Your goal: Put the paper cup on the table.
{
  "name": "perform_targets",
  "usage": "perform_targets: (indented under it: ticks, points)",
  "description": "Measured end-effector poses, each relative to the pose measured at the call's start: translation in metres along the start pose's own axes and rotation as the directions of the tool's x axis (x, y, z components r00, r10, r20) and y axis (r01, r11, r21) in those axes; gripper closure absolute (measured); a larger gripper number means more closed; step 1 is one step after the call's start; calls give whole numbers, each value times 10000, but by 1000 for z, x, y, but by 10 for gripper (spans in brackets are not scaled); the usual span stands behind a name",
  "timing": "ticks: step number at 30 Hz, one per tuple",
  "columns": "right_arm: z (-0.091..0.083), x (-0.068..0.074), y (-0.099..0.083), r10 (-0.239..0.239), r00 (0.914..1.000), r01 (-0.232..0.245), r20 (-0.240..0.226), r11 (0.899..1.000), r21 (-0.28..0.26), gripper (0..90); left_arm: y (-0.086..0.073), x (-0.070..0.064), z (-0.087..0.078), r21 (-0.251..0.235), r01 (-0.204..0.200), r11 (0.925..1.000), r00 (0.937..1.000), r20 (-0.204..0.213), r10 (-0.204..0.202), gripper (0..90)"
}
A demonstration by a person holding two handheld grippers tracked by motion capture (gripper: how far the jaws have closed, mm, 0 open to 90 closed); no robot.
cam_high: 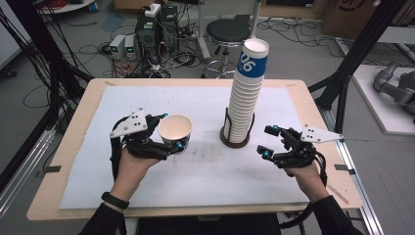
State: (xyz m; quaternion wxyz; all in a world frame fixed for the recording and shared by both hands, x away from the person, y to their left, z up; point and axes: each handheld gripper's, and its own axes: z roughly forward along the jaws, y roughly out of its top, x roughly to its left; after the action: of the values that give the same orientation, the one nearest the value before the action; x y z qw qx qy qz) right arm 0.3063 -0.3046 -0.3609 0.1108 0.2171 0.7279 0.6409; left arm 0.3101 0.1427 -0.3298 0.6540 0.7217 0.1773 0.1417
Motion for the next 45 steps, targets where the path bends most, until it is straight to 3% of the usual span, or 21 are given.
perform_targets:
  ticks: [11,21,28,34,35,38,39,41,45]
  points:
    - [0,-3,0,86,10000,-86,36,10000,-37,199,-8,21,-13,-7,69,10000,9968,-792,-69,210]
    - [1,-5,-1,42,9997,-43,234,10000,69,199,-18,42,-26,-50,223,9997,9804,-1955,-228,209]
    - [1,-7,-3,-67,9989,62,465,9999,114,199,-27,58,-29,-66,416,9991,9573,-2861,-418,209]
    - [2,-8,-4,-2,9984,-7,557,9999,154,199,-35,73,-31,-124,650,9978,9256,-3730,-649,209]
    - [2,-8,-4,17,9983,-26,580,9999,148,199,-37,76,-31,-184,720,9972,9179,-3900,-734,209]
    - [1,-9,-5,15,9980,-20,637,10000,88,199,-42,82,-32,-298,760,9967,9073,-4125,-815,208]
    - [1,-8,-5,37,9979,-44,649,9999,108,199,-44,84,-32,-372,743,9965,9063,-4144,-831,207]
    - [1,-9,-6,47,9975,-55,708,9999,113,199,-50,88,-31,-306,811,9962,8938,-4400,-863,206]
    - [0,-9,-6,79,9972,-87,749,9999,100,199,-58,95,-30,-501,885,9948,8830,-4582,-1016,206]
